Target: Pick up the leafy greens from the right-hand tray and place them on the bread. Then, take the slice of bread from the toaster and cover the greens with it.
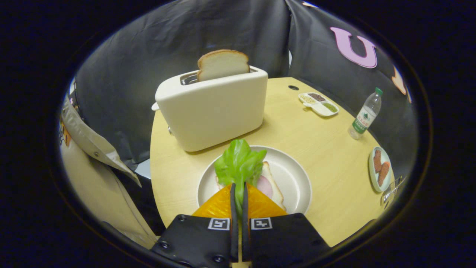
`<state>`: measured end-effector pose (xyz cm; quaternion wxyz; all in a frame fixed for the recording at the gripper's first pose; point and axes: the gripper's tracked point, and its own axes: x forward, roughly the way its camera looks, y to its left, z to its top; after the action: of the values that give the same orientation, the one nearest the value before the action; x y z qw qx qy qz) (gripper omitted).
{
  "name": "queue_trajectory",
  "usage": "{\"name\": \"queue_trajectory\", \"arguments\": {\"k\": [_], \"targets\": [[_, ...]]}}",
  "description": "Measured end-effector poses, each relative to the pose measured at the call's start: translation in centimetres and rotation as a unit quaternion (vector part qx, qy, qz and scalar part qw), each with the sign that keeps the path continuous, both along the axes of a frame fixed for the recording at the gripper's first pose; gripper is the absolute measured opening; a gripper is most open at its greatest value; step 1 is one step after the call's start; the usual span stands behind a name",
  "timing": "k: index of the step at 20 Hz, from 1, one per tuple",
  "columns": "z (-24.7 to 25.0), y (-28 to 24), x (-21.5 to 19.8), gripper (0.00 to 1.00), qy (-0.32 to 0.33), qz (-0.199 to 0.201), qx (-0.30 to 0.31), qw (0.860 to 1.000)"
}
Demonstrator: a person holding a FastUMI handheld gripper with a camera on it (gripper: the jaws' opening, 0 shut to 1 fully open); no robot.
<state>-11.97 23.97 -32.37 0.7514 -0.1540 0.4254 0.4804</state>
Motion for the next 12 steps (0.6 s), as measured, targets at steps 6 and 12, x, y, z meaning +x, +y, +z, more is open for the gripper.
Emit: {"name": "queue_trajectory", "arguments": {"k": [6, 12], "targets": [[-1.7, -0.2, 1.3, 0.23, -0.002, -0.016, -0.025, 1.0], [-2.7, -0.5, 1.6, 0.56, -0.013, -0.018, -0.044, 0.999]]}}
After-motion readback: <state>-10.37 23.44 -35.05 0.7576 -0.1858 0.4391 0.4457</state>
